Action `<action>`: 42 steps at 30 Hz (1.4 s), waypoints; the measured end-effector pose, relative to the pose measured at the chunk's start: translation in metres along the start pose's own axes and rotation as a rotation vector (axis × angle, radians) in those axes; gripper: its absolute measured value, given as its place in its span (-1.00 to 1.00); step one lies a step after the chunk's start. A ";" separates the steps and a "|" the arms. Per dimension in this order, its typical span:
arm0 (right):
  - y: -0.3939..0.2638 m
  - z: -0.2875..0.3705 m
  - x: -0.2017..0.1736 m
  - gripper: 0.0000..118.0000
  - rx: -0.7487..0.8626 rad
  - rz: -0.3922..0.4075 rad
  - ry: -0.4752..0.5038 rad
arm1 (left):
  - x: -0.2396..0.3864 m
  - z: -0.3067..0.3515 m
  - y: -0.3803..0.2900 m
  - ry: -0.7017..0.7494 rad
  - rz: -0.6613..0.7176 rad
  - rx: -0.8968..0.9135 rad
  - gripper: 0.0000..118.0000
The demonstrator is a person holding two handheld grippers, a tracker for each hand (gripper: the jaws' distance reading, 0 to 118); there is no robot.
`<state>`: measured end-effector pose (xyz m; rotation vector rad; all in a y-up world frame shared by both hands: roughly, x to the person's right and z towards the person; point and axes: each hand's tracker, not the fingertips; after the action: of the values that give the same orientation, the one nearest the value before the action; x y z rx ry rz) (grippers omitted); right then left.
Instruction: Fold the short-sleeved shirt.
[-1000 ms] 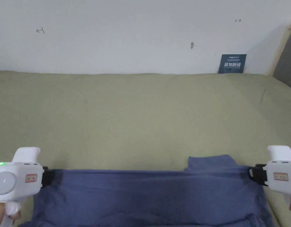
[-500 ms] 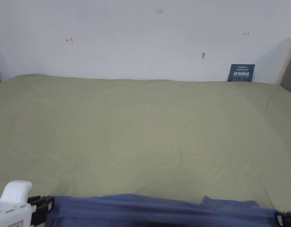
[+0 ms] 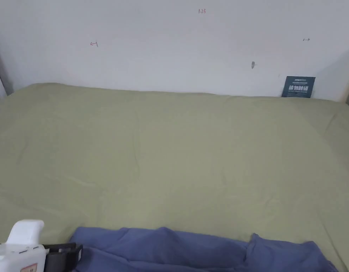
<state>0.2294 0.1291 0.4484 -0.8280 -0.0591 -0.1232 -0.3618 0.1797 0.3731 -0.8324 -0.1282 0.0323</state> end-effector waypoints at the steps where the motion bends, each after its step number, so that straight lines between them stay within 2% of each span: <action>1: 0.003 0.014 -0.007 0.89 0.046 0.012 0.006 | 0.000 0.004 0.004 0.014 0.030 0.004 0.94; 2: 0.006 0.032 -0.015 0.73 0.064 0.016 0.005 | -0.001 0.006 0.009 0.013 0.057 -0.004 0.76; 3: 0.010 0.039 -0.025 0.29 0.080 0.018 -0.001 | -0.002 0.009 0.011 -0.004 0.076 0.008 0.28; 4: 0.013 0.047 -0.036 -0.43 0.125 0.017 0.013 | -0.008 0.005 0.013 -0.016 0.087 0.010 -0.58; 5: 0.015 0.053 -0.047 -1.00 0.167 0.006 0.008 | -0.010 0.002 0.016 -0.015 0.097 -0.002 -1.00; 7: 0.024 0.060 -0.067 -1.00 0.261 -0.002 -0.049 | -0.019 -0.003 0.019 -0.042 0.158 -0.006 -1.00; 10: 0.025 0.071 -0.093 -1.00 0.369 0.038 -0.088 | -0.040 -0.018 0.027 -0.148 0.219 -0.081 -1.00; 14: 0.023 0.083 -0.124 -1.00 0.444 0.053 -0.097 | -0.074 -0.042 0.044 -0.293 0.314 -0.211 -1.00; 16: 0.023 0.086 -0.135 -1.00 0.445 0.060 -0.082 | -0.089 -0.055 0.050 -0.401 0.341 -0.303 -1.00; 18: 0.021 0.084 -0.140 -1.00 0.430 0.051 -0.057 | -0.095 -0.063 0.051 -0.403 0.351 -0.340 -1.00; 24: 0.017 0.083 -0.156 -1.00 0.421 0.107 -0.061 | -0.113 -0.085 0.041 -0.487 0.416 -0.404 -0.99; 25: 0.018 0.083 -0.157 -1.00 0.421 0.110 -0.060 | -0.111 -0.086 0.038 -0.497 0.420 -0.404 -0.85; 27: 0.019 0.083 -0.158 -1.00 0.417 0.116 -0.059 | -0.111 -0.088 0.032 -0.536 0.431 -0.393 0.42; 28: 0.020 0.083 -0.158 -1.00 0.414 0.112 -0.057 | -0.109 -0.092 0.029 -0.568 0.450 -0.408 0.92; 29: 0.021 0.082 -0.157 -1.00 0.407 0.101 -0.047 | -0.107 -0.095 0.028 -0.594 0.470 -0.414 0.99; 37: 0.018 0.078 -0.155 -1.00 0.369 0.075 -0.040 | -0.089 -0.127 0.017 -0.751 0.501 -0.448 0.98; 39: 0.016 0.077 -0.154 -1.00 0.364 0.072 -0.039 | -0.082 -0.130 0.017 -0.700 0.485 -0.453 0.97; 40: 0.015 0.077 -0.153 -1.00 0.361 0.067 -0.034 | -0.081 -0.130 0.018 -0.685 0.490 -0.450 0.92; 41: 0.014 0.077 -0.152 -1.00 0.358 0.064 -0.033 | -0.075 -0.121 0.021 -0.676 0.487 -0.448 0.77; 42: 0.013 0.078 -0.152 -1.00 0.357 0.056 -0.032 | -0.078 -0.118 0.021 -0.614 0.468 -0.445 0.44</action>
<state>0.0802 0.2083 0.4758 -0.4745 -0.0855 -0.0439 -0.4236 0.1007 0.2710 -1.2637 -0.5293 0.7253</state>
